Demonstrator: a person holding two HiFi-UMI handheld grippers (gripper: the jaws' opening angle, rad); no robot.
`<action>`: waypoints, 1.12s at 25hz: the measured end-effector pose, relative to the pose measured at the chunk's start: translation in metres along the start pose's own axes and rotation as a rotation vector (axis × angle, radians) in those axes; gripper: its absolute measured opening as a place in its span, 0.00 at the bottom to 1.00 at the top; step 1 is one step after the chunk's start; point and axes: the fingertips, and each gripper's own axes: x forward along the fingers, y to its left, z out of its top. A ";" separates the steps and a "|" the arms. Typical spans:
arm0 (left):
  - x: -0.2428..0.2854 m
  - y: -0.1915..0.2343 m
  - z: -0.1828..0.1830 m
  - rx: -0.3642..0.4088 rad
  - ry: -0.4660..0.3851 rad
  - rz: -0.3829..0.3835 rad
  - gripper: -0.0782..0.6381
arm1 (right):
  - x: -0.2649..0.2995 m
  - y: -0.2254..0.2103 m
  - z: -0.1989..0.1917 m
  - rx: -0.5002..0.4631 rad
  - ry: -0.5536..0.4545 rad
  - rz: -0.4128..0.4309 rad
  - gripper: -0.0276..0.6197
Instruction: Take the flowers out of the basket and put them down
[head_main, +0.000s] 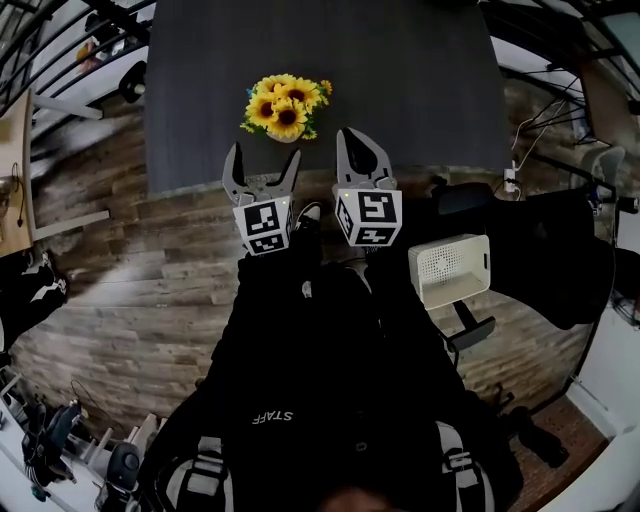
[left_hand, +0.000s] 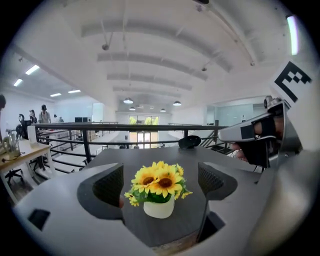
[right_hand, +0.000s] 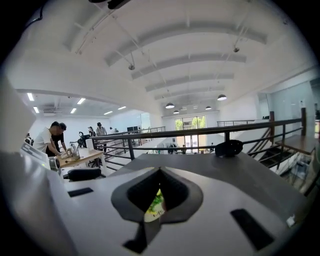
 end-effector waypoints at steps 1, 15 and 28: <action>-0.005 -0.003 0.010 0.003 -0.015 -0.004 0.77 | -0.006 0.001 0.009 0.001 -0.014 -0.003 0.06; -0.050 -0.031 0.129 0.044 -0.230 -0.009 0.26 | -0.060 0.028 0.102 -0.015 -0.158 0.021 0.06; -0.082 -0.041 0.198 0.045 -0.222 0.011 0.11 | -0.093 0.041 0.157 -0.069 -0.255 0.095 0.06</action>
